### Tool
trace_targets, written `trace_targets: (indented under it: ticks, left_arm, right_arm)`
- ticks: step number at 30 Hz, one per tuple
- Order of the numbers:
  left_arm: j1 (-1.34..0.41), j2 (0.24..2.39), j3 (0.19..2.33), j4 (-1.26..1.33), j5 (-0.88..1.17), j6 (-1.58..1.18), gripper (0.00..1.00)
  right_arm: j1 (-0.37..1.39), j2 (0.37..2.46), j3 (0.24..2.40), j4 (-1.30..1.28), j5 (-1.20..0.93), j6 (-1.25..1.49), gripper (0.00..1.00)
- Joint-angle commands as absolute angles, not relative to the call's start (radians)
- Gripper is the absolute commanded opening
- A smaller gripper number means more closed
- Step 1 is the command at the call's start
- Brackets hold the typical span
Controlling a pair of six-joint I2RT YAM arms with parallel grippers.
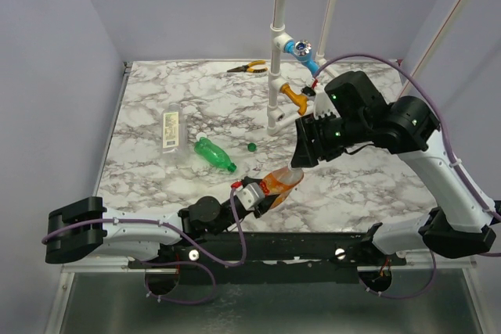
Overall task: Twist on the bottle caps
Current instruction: Screw the bottle cap onto the plastic bottle.
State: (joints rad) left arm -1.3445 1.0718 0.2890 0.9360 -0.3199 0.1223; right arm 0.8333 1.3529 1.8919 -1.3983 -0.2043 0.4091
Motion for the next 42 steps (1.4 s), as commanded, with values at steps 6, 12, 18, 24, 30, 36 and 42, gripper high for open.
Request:
trace_targets:
  ticks: [6, 12, 18, 24, 30, 36, 42]
  left_arm:
    - [-1.355, 1.071, 0.29, 0.934, -0.281, 0.1, 0.0]
    - [-1.353, 1.066, 0.288, 0.934, -0.282, 0.101, 0.0]
    - [-1.353, 1.067, 0.291, 0.933, -0.282, 0.107, 0.0]
    - [-1.353, 1.073, 0.294, 0.933, -0.283, 0.107, 0.0]
    - [-1.353, 1.077, 0.299, 0.934, -0.289, 0.11, 0.0]
    - [-1.353, 1.088, 0.311, 0.934, -0.318, 0.114, 0.0]
    - [-1.353, 1.12, 0.342, 0.958, -0.371, 0.144, 0.0]
  right_arm:
    - [0.851, 1.371, 1.875, -1.422, -0.223, 0.386, 0.56]
    - [0.851, 1.375, 1.855, -1.423, -0.211, 0.39, 0.53]
    - [0.853, 1.384, 1.862, -1.422, -0.197, 0.393, 0.53]
    - [0.854, 1.39, 1.851, -1.422, -0.19, 0.396, 0.5]
    - [0.853, 1.387, 1.837, -1.423, -0.18, 0.405, 0.41]
    - [0.853, 1.385, 1.819, -1.423, -0.161, 0.432, 0.38]
    - [0.853, 1.39, 1.785, -1.422, -0.112, 0.541, 0.26]
